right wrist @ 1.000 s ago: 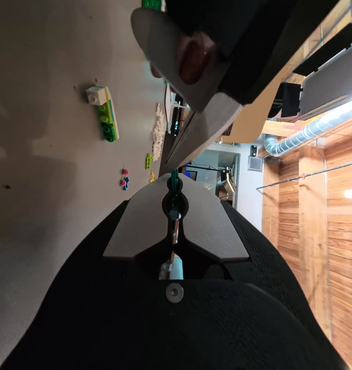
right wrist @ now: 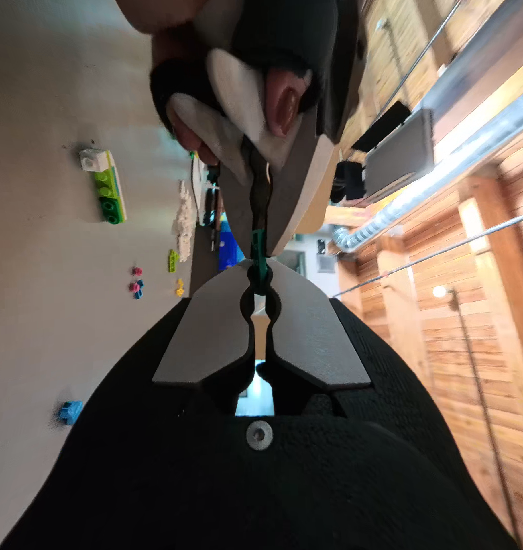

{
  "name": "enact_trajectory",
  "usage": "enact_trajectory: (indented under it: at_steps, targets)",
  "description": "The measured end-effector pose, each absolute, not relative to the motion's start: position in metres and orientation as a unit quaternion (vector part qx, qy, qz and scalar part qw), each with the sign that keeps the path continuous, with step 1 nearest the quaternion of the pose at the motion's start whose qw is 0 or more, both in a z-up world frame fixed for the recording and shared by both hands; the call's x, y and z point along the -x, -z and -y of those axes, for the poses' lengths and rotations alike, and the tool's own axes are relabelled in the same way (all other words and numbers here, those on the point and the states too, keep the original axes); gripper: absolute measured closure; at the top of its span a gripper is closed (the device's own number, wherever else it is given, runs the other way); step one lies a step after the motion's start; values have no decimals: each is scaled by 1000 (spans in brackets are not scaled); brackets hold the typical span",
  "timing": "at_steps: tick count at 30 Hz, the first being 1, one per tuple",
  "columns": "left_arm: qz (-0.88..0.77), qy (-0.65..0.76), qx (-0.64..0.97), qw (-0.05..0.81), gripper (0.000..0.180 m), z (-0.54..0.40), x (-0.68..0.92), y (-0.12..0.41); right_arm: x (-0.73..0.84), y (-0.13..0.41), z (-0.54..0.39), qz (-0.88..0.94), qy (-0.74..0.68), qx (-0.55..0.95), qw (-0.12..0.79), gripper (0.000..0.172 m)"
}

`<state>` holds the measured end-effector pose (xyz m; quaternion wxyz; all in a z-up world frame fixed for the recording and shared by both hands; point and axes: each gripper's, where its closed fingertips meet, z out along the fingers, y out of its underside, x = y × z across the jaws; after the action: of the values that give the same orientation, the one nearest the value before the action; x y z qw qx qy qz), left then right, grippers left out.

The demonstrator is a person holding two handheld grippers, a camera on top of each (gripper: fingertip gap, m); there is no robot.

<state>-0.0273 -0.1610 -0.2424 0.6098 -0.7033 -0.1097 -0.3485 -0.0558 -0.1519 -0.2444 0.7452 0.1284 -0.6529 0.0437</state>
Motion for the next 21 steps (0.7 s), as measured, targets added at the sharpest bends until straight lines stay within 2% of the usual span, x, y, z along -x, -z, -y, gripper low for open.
enact_trajectory:
  at_steps: [1, 4, 10, 14, 19, 21]
  targets:
    - [111, 319, 709, 620, 172, 159, 30, 242, 57, 244, 150, 660, -44, -111, 741, 167]
    - [112, 242, 726, 635, 172, 155, 36, 244, 61, 251, 146, 682, -28, -83, 726, 162]
    - [64, 137, 770, 619, 172, 153, 38, 252, 62, 256, 142, 697, -11, -80, 712, 170]
    - [-7, 11, 825, 565, 172, 158, 41, 264, 61, 265, 144, 706, 6, -111, 700, 171]
    - [-60, -25, 890, 451, 172, 169, 33, 285, 56, 281, 156, 716, 5, -167, 678, 171]
    - [-58, -22, 896, 440, 172, 172, 31, 285, 54, 282, 160, 708, -6, -185, 682, 172]
